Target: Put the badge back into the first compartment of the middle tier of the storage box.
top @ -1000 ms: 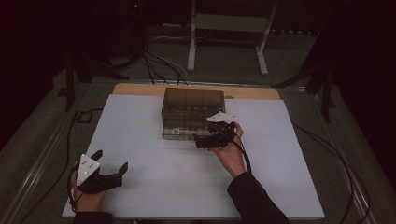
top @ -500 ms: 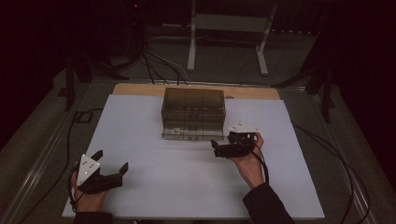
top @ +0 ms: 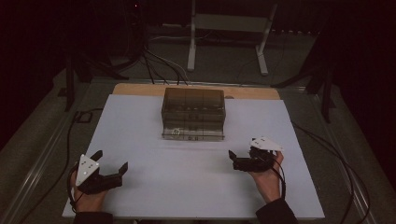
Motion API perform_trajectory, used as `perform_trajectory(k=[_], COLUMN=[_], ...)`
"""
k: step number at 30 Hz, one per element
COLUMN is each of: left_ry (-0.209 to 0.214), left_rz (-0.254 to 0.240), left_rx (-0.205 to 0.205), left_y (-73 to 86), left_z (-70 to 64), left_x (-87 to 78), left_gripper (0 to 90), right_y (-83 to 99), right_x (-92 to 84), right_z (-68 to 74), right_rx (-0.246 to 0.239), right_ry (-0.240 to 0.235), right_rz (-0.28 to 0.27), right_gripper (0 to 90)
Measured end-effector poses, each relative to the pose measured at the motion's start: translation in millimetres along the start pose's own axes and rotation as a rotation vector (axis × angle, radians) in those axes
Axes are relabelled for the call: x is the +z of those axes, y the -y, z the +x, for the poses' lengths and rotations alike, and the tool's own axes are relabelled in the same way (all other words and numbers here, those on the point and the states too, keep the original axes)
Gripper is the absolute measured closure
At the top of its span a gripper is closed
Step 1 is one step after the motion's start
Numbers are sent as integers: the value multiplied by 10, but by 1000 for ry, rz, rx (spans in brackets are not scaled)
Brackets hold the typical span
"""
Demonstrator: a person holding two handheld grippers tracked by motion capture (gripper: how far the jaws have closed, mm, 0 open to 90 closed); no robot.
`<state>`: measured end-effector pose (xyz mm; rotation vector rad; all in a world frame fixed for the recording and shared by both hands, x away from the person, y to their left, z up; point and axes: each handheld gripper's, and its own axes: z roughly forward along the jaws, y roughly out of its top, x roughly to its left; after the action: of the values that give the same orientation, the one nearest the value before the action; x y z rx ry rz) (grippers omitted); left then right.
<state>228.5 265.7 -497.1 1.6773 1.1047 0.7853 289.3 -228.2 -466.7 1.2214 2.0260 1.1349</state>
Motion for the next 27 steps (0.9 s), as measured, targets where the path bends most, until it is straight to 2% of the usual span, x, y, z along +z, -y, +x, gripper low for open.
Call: perform_trajectory(k=[7,16,22,27], left_ry=[0,0,-2,4], left_rz=[-3,-6,-11,-18], left_rx=[-1,0,3,-7], left_y=[0,0,-6,-4], left_z=[-6,-10,-21,-22], left_x=[0,-2,-6,-7], left_gripper=[5,5,5,5], right_y=[208,414,518,554], right_x=[-190,-309,-377,-430], right_z=[-135,-225,-277,-307], right_rx=[17,50,88,98], right_ry=[16,3,-7,-6], right_rz=[-60,-91,-111,-140], right_gripper=[0,0,0,0])
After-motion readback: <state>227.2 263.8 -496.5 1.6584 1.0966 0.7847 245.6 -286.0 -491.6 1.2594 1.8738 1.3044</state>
